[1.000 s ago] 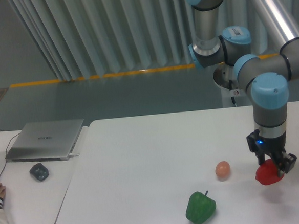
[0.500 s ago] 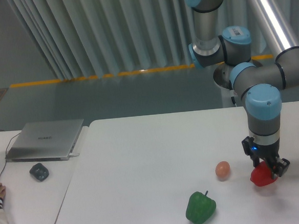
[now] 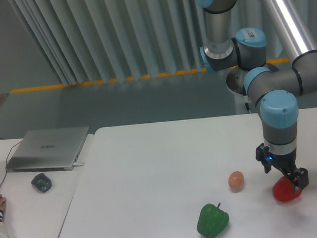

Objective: Place the red pepper on the table
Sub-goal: 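Set the red bell pepper on the table and open the gripper, then lift the open gripper up away from the red bell pepper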

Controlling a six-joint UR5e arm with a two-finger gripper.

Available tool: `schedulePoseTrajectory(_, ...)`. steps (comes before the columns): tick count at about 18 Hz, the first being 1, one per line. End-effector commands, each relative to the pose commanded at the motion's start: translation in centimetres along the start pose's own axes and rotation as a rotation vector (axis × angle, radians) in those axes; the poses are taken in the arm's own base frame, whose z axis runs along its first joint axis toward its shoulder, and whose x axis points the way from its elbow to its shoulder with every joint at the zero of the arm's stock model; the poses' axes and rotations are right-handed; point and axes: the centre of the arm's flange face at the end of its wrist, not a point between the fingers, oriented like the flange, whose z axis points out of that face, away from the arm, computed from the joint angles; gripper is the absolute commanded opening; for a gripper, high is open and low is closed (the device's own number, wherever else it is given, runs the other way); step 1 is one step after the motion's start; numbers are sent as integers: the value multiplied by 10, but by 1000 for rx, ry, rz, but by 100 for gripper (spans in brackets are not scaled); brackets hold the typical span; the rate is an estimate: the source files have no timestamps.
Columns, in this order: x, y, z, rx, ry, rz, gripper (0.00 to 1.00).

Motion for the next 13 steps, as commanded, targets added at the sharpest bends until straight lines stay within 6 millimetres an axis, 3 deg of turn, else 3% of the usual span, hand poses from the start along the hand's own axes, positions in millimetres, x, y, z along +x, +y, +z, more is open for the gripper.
schedulePoseTrajectory(13, -9, 20, -42, -29, -94, 361, 100)
